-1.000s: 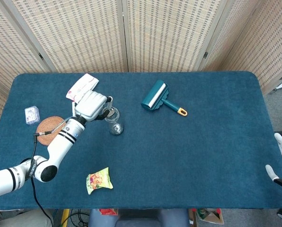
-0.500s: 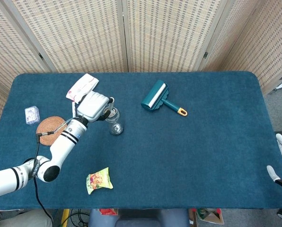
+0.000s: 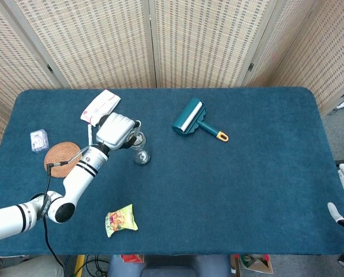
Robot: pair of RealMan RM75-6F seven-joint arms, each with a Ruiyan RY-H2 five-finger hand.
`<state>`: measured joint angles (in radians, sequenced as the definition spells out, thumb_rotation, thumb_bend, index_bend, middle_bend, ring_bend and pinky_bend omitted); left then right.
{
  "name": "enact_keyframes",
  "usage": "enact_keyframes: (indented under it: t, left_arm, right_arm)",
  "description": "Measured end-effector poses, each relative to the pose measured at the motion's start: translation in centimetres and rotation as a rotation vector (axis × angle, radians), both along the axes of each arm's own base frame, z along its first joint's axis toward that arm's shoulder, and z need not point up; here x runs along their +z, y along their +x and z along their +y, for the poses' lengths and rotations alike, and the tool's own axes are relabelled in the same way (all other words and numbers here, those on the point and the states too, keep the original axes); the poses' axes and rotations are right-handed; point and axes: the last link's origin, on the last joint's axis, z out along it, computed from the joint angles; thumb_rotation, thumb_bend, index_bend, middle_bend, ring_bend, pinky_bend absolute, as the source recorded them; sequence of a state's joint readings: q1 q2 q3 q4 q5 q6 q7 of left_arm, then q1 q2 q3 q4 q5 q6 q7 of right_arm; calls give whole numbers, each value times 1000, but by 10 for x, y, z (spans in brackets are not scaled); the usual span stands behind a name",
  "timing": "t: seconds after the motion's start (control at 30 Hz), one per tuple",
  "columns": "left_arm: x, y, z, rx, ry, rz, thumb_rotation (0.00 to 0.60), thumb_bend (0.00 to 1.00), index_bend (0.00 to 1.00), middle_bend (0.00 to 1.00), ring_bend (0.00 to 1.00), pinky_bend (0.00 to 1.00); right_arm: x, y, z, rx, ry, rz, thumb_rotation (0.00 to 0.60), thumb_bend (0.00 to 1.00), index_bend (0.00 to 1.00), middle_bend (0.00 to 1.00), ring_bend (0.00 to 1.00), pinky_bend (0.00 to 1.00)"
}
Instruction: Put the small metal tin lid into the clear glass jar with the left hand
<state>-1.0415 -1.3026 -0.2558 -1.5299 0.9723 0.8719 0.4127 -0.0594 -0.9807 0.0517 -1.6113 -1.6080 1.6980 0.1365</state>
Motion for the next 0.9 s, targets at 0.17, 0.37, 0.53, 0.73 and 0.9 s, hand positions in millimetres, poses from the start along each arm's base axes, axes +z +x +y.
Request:
enact_keyframes:
  t: [0.17,0.37,0.53,0.73,0.9]
  left_arm:
    - [0,1,0,-1,1,0,600,429,573,1000,960,1000]
    - [-1,-1,0,7,2,18,600,427,437,1000,956,1000]
    - [-1,-1,-1,10,1,18,600,427,381,1000,955,1000]
    - [3,0,-6,7,3,-2,600,427,360,1000,955,1000]
    - [12,-2,-12,16,10,-45,600,427,388,1000,955,1000]
  right_arm:
    - [0,0,0,0,-2,-1,600,290,12,169,41,52]
    - [0,-1,0,0,-1,-1,600,290,12,169,41,52]
    - [0,-1,0,2,-2,-2,600,290,12,169,42,52]
    - [0,0,0,3,-1,-2,600,290,12,169,41,52]
    - [0,0,0,3,-1,-3,600,290,12,169,41,52]
